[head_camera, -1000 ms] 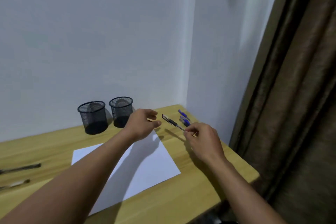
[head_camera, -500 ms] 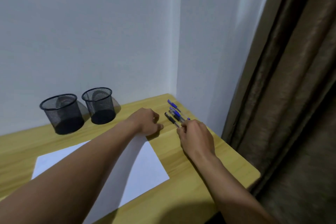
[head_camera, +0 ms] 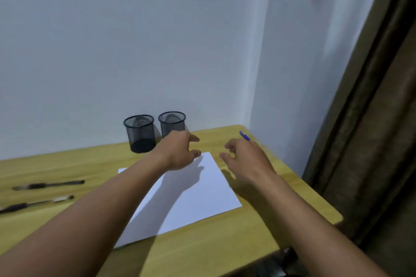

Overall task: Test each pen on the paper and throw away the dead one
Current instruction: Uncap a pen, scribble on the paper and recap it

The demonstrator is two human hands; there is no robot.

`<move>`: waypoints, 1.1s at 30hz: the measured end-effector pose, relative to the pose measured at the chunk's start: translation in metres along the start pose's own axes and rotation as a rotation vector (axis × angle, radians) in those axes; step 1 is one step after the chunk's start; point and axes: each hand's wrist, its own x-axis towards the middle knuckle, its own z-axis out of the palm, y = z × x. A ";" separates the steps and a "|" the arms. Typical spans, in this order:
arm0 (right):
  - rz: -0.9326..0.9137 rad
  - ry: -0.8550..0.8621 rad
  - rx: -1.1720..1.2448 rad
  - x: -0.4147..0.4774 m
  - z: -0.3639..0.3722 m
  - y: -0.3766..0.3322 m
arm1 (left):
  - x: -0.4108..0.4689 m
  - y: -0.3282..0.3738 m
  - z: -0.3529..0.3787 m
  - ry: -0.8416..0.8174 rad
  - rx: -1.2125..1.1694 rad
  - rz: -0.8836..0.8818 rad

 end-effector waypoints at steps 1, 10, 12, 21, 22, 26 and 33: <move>-0.029 -0.017 0.003 0.000 0.002 -0.013 | -0.015 -0.010 -0.010 0.028 -0.002 -0.017; -0.356 -0.220 0.106 -0.013 0.059 -0.156 | -0.148 -0.111 -0.068 0.223 0.038 -0.286; -0.428 -0.290 0.107 -0.021 0.081 -0.186 | -0.172 -0.131 -0.074 0.244 0.038 -0.348; -0.565 -0.449 0.026 -0.053 0.164 -0.261 | -0.233 -0.217 -0.075 0.212 0.144 -0.533; -0.587 -0.426 -0.016 -0.053 0.169 -0.263 | -0.236 -0.223 -0.073 0.203 0.148 -0.542; -0.635 -0.288 -0.122 -0.052 0.186 -0.263 | -0.242 -0.237 -0.065 0.192 0.193 -0.536; -0.542 -0.226 0.167 -0.052 0.171 -0.253 | -0.248 -0.240 -0.068 0.266 0.158 -0.518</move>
